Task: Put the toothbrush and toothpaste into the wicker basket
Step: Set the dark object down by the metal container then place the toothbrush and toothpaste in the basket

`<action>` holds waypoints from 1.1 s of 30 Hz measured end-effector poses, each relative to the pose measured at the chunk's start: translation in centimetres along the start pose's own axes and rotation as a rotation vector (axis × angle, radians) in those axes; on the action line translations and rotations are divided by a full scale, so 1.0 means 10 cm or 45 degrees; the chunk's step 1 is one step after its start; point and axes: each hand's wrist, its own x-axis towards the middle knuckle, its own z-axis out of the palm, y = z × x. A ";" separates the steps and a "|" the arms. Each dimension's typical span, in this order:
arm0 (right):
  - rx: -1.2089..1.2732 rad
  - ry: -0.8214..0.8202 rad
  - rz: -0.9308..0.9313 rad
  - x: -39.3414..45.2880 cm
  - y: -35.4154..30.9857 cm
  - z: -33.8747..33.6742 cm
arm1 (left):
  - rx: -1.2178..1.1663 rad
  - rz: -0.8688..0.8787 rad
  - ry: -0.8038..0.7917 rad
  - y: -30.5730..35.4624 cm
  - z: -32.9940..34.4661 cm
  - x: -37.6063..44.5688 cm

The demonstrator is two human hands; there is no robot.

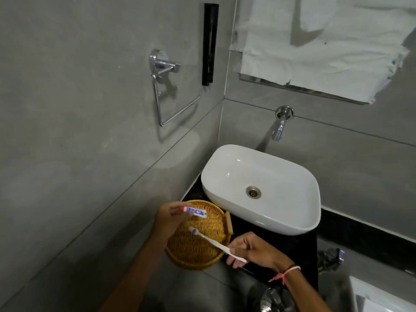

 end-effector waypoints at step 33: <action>-0.110 0.746 0.353 1.56 -0.08 0.48 | 0.640 -0.202 0.192 -0.85 0.52 0.77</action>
